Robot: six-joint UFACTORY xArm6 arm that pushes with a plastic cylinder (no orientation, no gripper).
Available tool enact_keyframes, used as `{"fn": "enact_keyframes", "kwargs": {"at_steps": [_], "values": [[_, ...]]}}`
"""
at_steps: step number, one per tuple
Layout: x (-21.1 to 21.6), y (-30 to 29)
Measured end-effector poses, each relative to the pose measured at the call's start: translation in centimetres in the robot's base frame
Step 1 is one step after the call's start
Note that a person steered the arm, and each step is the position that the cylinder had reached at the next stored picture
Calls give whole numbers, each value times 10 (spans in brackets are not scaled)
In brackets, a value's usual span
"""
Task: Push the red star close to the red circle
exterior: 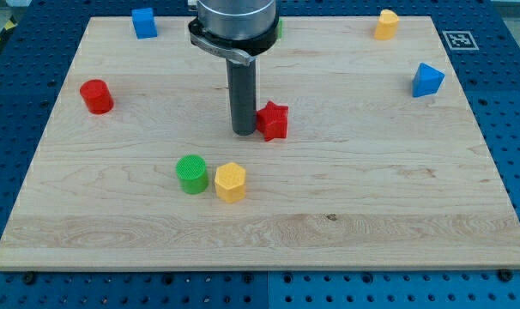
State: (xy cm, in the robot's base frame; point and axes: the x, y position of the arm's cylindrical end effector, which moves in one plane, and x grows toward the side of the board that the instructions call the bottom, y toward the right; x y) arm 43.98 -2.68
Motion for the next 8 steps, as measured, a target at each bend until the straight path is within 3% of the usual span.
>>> {"fn": "enact_keyframes", "kwargs": {"at_steps": [1,2,3,4,8], "values": [[-35,0],[-79,36],[-70,129],[-18,141],[-6,8]]}}
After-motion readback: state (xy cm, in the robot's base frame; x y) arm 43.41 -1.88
